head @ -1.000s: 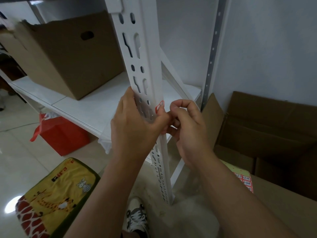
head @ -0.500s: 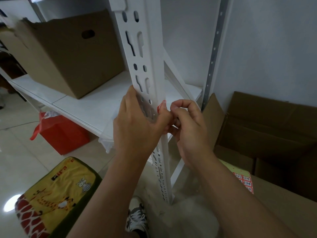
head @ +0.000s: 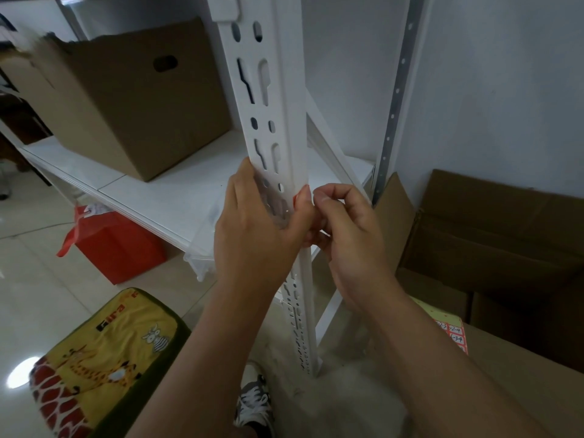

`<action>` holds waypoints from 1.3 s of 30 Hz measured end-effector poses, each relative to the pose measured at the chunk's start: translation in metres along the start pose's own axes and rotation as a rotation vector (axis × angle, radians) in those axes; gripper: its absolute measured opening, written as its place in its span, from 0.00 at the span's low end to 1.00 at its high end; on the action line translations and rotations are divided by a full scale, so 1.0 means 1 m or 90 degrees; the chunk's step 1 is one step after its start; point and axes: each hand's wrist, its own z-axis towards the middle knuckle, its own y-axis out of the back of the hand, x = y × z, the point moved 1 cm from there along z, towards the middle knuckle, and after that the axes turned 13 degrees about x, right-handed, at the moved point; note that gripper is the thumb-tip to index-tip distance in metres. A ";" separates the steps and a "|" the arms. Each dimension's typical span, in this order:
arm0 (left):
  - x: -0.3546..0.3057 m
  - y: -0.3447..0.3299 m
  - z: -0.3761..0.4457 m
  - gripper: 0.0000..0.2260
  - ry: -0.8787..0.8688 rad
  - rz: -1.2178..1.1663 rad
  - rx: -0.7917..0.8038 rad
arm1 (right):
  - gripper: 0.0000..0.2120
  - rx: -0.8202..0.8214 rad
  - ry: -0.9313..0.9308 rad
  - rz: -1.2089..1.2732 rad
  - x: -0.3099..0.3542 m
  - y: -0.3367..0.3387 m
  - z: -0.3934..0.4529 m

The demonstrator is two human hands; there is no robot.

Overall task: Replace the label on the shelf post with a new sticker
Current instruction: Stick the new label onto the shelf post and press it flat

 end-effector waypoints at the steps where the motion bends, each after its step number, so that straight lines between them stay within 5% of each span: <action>1: 0.002 0.001 0.000 0.28 -0.009 0.002 0.006 | 0.06 -0.002 -0.004 -0.006 0.000 0.000 0.000; 11: 0.019 0.002 0.000 0.30 -0.045 -0.138 0.094 | 0.16 0.024 -0.007 -0.043 0.000 -0.001 0.002; 16: 0.018 -0.001 -0.001 0.22 -0.020 -0.233 0.101 | 0.16 0.049 -0.045 -0.017 0.000 0.001 0.009; 22: 0.022 -0.006 -0.003 0.25 0.013 -0.371 0.141 | 0.14 0.097 -0.092 0.034 -0.006 0.007 0.015; 26: 0.026 -0.007 -0.004 0.27 -0.003 -0.373 0.157 | 0.20 0.128 -0.106 0.172 -0.008 0.003 0.016; 32: 0.021 -0.011 -0.004 0.26 -0.067 -0.321 0.130 | 0.14 0.100 -0.083 0.130 -0.007 0.002 0.018; 39: 0.020 -0.008 -0.007 0.21 -0.038 -0.404 0.159 | 0.18 0.111 -0.076 0.166 -0.014 0.000 0.015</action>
